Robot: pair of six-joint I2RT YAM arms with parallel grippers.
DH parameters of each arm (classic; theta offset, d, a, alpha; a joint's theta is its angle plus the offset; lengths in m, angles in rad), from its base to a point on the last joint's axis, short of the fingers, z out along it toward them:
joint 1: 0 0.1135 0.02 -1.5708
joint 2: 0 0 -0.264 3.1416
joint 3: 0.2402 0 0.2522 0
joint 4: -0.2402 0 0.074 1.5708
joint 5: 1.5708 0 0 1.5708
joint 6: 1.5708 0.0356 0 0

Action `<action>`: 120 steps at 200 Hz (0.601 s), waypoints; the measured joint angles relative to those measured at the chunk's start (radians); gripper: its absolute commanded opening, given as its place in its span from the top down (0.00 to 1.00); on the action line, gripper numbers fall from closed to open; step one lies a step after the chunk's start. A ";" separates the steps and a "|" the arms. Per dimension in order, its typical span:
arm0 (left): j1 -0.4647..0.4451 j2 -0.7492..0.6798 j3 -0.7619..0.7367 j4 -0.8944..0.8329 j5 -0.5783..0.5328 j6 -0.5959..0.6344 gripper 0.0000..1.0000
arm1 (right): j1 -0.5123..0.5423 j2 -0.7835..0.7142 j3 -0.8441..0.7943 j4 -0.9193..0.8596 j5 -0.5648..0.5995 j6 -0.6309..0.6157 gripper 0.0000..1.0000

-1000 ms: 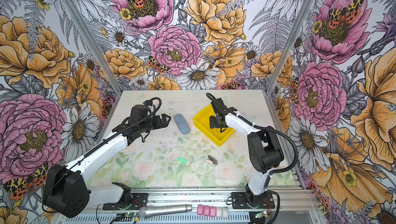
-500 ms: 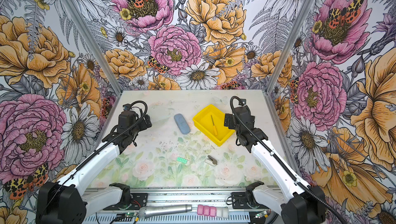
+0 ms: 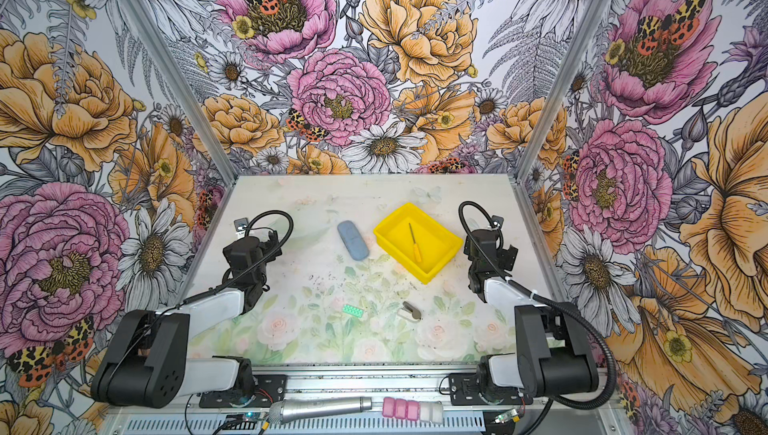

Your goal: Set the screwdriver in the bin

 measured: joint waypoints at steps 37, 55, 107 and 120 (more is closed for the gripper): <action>0.046 0.127 -0.029 0.212 0.089 0.029 0.01 | -0.050 0.056 -0.071 0.234 -0.064 -0.031 0.01; 0.061 0.177 -0.046 0.286 0.142 0.037 0.01 | -0.055 0.063 -0.113 0.326 -0.093 -0.045 0.01; 0.089 0.188 -0.051 0.356 0.225 0.039 0.01 | -0.053 0.155 -0.129 0.467 -0.215 -0.098 0.01; 0.088 0.188 -0.051 0.366 0.230 0.039 0.01 | -0.053 0.156 -0.129 0.488 -0.223 -0.104 0.00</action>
